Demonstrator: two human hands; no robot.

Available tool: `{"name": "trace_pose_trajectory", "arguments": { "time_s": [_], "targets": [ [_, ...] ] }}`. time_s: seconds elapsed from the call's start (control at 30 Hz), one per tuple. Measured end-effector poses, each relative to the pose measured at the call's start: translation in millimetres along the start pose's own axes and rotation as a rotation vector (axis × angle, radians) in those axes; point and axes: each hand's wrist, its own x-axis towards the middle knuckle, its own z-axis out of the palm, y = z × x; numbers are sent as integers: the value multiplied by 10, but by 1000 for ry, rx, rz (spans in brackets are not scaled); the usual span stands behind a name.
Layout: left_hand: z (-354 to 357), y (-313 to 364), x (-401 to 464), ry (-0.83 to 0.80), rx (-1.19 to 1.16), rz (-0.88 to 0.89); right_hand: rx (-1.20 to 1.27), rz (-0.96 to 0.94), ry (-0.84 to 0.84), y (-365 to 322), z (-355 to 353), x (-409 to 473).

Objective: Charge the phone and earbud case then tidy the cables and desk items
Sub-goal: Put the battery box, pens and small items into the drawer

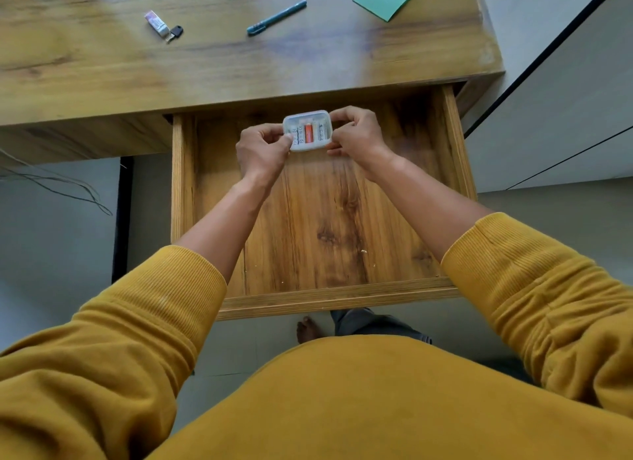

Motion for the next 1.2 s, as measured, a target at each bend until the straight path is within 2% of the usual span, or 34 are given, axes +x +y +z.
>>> {"name": "trace_pose_trajectory", "arguments": {
  "time_s": [0.93, 1.1, 1.2],
  "targets": [
    [481, -470, 494, -106, 110, -271, -104, 282, -89, 437, 78, 569],
    [438, -458, 449, -133, 74, -283, -153, 291, -99, 396, 71, 514],
    [376, -449, 407, -93, 115, -234, -267, 229, -31, 357, 53, 444]
  ]
}}
